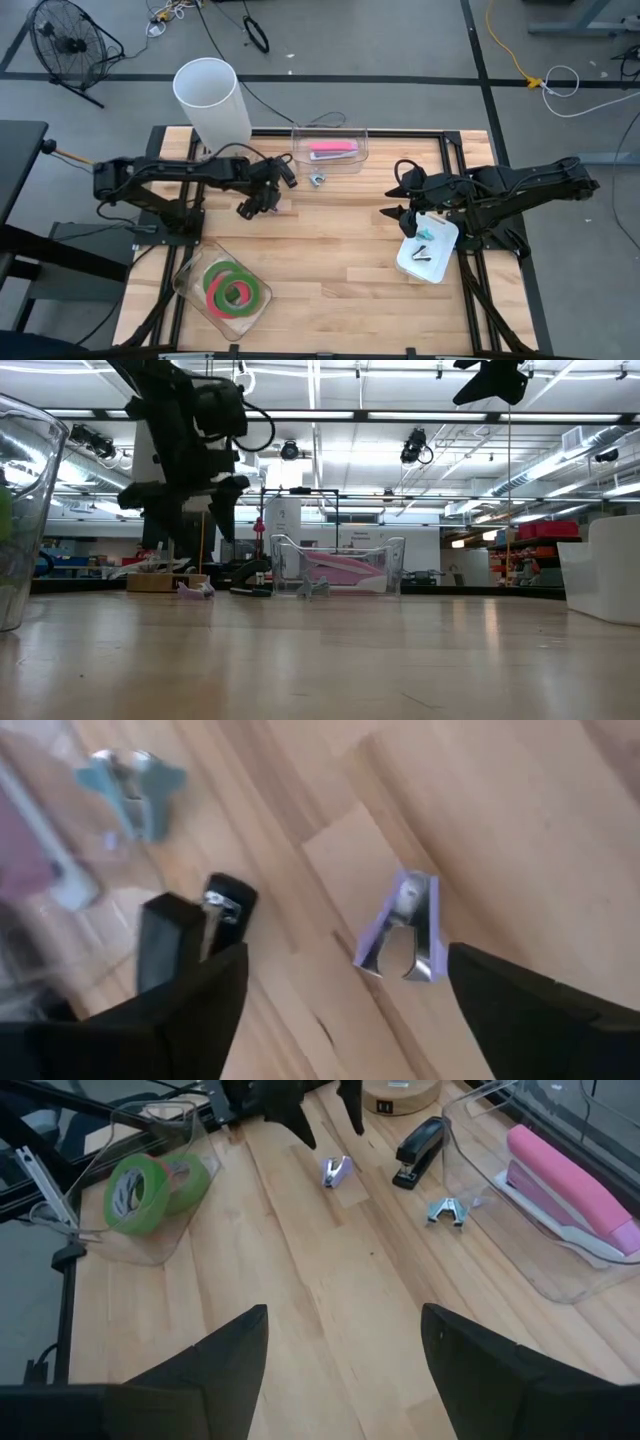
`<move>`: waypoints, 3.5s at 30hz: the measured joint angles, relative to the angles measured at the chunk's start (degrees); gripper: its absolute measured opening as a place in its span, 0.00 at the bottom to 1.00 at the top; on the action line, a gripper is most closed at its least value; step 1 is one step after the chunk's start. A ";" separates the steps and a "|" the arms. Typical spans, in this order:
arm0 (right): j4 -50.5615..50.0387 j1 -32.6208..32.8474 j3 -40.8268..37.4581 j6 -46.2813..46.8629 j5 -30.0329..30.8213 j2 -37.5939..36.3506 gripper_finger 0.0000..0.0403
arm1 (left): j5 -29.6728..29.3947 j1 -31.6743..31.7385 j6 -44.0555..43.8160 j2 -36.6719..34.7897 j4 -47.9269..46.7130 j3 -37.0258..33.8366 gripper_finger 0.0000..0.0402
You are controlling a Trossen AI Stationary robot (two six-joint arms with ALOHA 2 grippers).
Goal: Pick and place Stapler, Stapler remover, tape
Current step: Put the purple staple remover into the white bin
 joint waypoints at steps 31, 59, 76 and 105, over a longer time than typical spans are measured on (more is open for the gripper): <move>0.04 0.02 -0.07 0.00 -0.08 -0.04 0.65 | 1.51 0.09 3.67 14.17 0.04 0.17 0.88; 0.00 0.02 -0.07 -0.24 -0.02 -0.04 0.65 | -3.89 0.09 3.47 14.31 -1.17 0.11 0.24; 11.39 0.01 -0.07 -9.72 2.02 -0.04 0.65 | -0.44 0.04 -7.89 13.90 -4.61 18.16 0.23; 25.94 0.01 -0.07 -30.49 15.07 -0.33 0.65 | 6.33 -5.32 -14.96 14.21 0.82 47.69 0.23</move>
